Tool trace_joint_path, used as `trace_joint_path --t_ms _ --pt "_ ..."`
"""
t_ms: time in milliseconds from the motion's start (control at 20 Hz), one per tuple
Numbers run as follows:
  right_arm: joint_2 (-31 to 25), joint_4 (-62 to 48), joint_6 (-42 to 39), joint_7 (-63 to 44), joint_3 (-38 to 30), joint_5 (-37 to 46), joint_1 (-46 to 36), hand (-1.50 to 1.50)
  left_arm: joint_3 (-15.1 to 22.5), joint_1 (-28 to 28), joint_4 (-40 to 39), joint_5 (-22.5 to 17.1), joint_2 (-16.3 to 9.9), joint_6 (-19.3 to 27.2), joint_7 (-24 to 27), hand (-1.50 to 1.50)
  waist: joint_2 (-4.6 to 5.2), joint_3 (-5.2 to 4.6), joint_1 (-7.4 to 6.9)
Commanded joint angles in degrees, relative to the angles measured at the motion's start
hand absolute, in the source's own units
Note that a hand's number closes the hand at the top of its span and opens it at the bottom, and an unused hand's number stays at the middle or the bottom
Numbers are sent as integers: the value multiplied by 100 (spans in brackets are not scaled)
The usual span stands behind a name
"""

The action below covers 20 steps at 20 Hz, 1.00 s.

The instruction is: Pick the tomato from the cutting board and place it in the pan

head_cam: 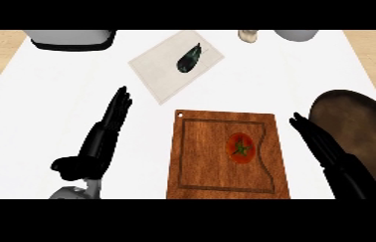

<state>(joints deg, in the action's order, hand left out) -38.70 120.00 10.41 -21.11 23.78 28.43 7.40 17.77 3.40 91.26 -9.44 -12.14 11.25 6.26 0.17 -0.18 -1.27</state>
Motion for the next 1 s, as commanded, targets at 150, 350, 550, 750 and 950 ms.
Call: trace_joint_path --t_ms 150,350,550,750,950 --pt "722 -657 -1170 -1811 1254 1315 -1282 -150 -24 7 -110 26 29 -118 26 0 -2 5 -8" --pt "1370 -1577 -1634 -1987 1429 1397 -1789 -150 -262 68 -207 -30 33 -180 93 0 -1 14 46" --pt "1813 -1404 -1634 -1976 1353 1814 -1408 -150 -230 51 -33 182 242 -177 -208 0 -21 18 123" --pt "2066 -1807 -1869 -1790 1079 1905 -1485 -150 -391 -333 197 239 159 -316 -92 0 -20 19 109" --pt "2340 -1853 -1706 -1722 1072 2306 -1277 -150 -427 106 -404 482 476 -357 138 0 -18 18 133"
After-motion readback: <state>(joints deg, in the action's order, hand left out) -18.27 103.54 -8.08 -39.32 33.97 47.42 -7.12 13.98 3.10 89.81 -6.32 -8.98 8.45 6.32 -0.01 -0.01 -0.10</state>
